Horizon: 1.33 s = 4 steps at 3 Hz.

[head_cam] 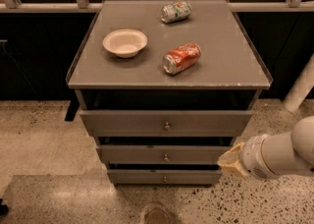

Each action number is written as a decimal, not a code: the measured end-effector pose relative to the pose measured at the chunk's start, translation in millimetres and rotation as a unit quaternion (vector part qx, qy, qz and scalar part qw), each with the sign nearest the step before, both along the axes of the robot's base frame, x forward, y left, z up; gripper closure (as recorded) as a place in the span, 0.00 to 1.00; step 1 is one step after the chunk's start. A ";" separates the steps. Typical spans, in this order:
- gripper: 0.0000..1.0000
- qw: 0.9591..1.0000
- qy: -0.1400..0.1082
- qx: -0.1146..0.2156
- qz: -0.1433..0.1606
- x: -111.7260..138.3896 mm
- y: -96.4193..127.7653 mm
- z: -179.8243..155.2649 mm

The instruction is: Open middle drawer

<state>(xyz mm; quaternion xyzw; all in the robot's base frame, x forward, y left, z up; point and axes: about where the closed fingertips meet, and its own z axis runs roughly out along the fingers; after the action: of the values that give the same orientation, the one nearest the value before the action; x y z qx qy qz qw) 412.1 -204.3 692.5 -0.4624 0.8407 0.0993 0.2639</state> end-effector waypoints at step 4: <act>1.00 0.989 -0.073 0.099 -0.085 15.1 41.2 -177.8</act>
Offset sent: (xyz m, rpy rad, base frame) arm 0.0275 -0.0110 -0.1518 0.2084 -0.3401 -0.3759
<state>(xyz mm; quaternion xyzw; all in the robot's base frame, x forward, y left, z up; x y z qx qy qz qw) 427.2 -163.2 514.7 -0.3672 0.8413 0.1248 0.3765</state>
